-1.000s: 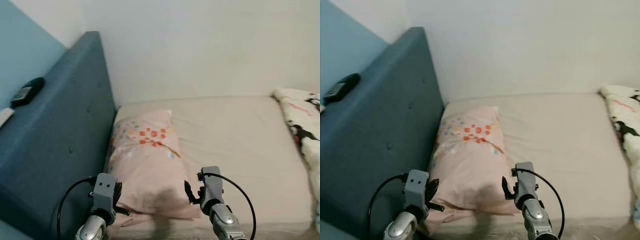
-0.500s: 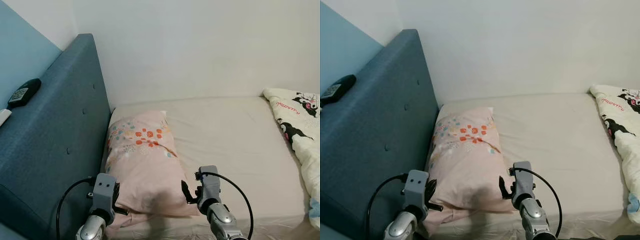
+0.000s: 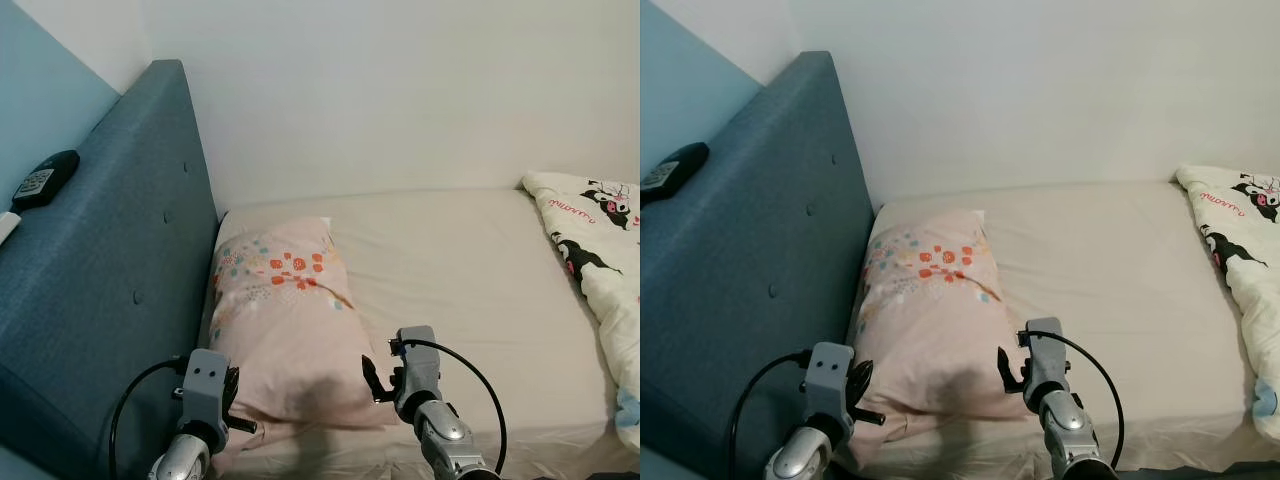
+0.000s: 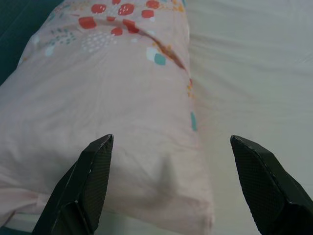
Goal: Clean up the room
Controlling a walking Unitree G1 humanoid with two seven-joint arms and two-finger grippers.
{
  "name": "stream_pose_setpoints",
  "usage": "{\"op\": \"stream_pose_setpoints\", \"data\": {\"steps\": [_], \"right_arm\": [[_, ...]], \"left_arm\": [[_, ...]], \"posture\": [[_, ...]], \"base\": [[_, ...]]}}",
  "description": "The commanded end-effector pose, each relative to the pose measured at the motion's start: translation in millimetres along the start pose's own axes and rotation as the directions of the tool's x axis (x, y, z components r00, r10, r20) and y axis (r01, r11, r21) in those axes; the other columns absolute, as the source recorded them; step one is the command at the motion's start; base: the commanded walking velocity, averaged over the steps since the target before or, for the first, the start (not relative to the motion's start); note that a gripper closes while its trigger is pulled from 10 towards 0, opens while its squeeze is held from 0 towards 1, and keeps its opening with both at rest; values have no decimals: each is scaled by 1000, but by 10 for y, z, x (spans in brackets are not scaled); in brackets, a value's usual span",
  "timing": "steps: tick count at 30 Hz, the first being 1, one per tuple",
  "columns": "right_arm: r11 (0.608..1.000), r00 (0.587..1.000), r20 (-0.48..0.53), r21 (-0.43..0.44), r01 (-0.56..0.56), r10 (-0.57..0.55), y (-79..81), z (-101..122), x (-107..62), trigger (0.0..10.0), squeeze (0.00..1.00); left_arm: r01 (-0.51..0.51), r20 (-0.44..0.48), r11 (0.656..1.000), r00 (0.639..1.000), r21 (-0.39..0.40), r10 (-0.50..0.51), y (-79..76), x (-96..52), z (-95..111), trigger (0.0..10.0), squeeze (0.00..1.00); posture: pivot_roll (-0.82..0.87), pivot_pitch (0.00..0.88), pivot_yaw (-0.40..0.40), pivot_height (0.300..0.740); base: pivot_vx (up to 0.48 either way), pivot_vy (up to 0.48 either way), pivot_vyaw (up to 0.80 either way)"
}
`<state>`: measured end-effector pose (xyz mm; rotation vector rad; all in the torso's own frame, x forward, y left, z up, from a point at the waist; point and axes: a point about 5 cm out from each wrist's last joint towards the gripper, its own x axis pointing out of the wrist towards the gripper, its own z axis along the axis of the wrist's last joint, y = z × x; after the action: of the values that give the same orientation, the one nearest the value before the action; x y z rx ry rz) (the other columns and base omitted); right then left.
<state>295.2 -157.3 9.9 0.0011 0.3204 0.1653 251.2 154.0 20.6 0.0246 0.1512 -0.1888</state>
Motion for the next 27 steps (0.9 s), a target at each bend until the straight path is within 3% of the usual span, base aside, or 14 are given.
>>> {"op": "stream_pose_setpoints", "data": {"steps": [1,13,27], "right_arm": [[1000,1000,-5,0,-7,7,9,-10,-5,10000,0],[1000,1000,4,-9,-12,12,13,2,-5,10000,0],[1000,1000,4,-7,-25,25,22,14,1,10000,0]], "left_arm": [[-1,-18,1000,1000,3,1,30,-42,-32,10000,0],[25,-6,1000,1000,3,-25,11,-35,4,10000,0],[211,-11,976,977,49,-211,-89,-75,84,10000,0]], "posture": [[-4,80,-6,651],[-2,85,-5,631],[8,108,-2,597]], "base": [[0,0,0],[0,0,0],[0,0,0]]}}
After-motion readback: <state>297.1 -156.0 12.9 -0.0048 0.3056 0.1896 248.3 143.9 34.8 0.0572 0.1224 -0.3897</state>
